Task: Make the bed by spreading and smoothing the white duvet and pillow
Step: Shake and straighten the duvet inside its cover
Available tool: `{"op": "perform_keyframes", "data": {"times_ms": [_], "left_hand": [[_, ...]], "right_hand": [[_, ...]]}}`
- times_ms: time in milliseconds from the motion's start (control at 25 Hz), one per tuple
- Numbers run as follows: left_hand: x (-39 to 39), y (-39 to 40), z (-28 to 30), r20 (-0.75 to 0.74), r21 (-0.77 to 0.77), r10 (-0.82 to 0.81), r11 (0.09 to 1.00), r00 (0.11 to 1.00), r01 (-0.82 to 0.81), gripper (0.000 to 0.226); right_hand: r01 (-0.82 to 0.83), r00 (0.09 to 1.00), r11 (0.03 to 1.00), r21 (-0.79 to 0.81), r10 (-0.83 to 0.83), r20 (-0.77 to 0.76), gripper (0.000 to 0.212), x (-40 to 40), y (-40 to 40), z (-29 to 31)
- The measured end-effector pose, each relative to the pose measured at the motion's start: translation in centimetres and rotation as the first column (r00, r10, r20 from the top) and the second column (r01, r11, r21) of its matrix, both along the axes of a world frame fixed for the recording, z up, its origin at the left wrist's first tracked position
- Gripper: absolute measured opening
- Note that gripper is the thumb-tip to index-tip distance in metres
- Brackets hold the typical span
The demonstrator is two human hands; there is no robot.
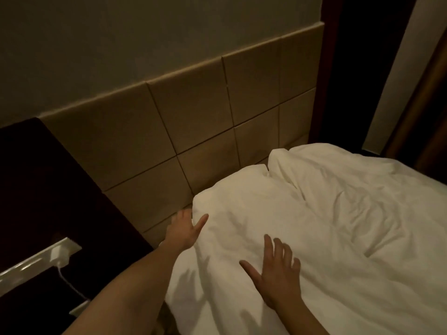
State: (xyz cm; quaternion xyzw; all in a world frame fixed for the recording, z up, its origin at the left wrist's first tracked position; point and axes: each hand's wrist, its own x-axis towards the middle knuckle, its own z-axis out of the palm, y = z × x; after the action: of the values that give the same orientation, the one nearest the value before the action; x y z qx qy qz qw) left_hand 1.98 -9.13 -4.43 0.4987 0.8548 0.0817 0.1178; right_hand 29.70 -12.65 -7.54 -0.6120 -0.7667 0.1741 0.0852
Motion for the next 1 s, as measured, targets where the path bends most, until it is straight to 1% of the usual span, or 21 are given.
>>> {"op": "perform_keyframes", "data": {"times_ms": [160,240,280,320,400,440,480,520,600,680,760,840,920,1000], "left_hand": [[-7.8,14.1,-6.9,0.120,-0.008,-0.094,0.995,0.988,0.096,0.090],[-10.3,18.6,-10.8,0.152,-0.010,-0.095,0.995,0.984,0.097,0.089],[-10.9,20.1,-12.6,0.181,-0.007,-0.093,0.995,0.979,0.095,0.087],[-11.2,21.4,-14.3,0.246,-0.004,-0.101,0.994,0.964,0.105,0.087],[-11.0,22.7,-16.9,0.396,-0.001,-0.124,0.991,0.910,0.136,0.090],[-10.7,22.6,-17.6,0.439,0.010,-0.130,0.990,0.889,0.140,0.091],[-10.4,22.2,-17.7,0.454,0.032,-0.138,0.990,0.880,0.139,0.090],[-10.3,21.7,-17.4,0.435,0.062,-0.156,0.988,0.887,0.143,0.087],[-10.8,20.5,-15.2,0.328,0.074,-0.219,0.976,0.919,0.206,0.085],[-12.3,19.5,-10.8,0.227,0.054,-0.277,0.961,0.934,0.271,0.090],[-13.8,18.1,-4.7,0.138,0.080,-0.290,0.956,0.947,0.281,0.088],[-14.5,15.3,1.8,0.048,0.149,-0.293,0.947,0.955,0.283,0.082],[-15.3,11.0,7.6,-0.034,0.201,-0.280,0.938,0.959,0.281,0.083],[-17.4,5.4,10.9,-0.083,0.224,-0.221,0.946,0.972,0.235,0.085]], "right_hand": [[0.094,0.995,0.996,0.006,-0.094,-0.046,0.095,-15.4,8.9,-5.4],[0.128,0.991,0.991,0.042,-0.126,-0.043,0.089,-19.9,11.6,-8.3],[0.114,0.993,0.991,0.068,-0.112,-0.034,0.085,-21.0,12.3,-9.7],[0.086,0.996,0.992,0.094,-0.086,-0.006,0.082,-21.7,12.8,-11.4],[0.050,0.996,0.988,0.143,-0.060,0.062,0.079,-21.7,13.1,-14.4],[0.031,0.993,0.987,0.160,-0.049,0.108,0.078,-21.4,13.1,-15.5],[0.016,0.988,0.985,0.169,-0.041,0.146,0.077,-21.0,12.9,-16.3],[0.006,0.984,0.985,0.175,-0.036,0.172,0.076,-20.7,12.6,-16.8],[0.054,0.984,0.979,0.197,-0.086,0.158,0.074,-20.3,11.9,-16.8],[0.180,0.978,0.961,0.212,-0.198,0.067,0.073,-20.5,11.3,-14.9],[0.243,0.970,0.945,0.218,-0.239,-0.042,0.073,-21.5,10.0,-11.6],[0.225,0.973,0.938,0.264,-0.203,-0.108,0.075,-22.1,7.9,-7.6],[0.210,0.972,0.931,0.298,-0.168,-0.162,0.077,-22.6,5.5,-3.3],[0.139,0.981,0.943,0.301,-0.091,-0.169,0.079,-23.2,2.2,0.5]]}}
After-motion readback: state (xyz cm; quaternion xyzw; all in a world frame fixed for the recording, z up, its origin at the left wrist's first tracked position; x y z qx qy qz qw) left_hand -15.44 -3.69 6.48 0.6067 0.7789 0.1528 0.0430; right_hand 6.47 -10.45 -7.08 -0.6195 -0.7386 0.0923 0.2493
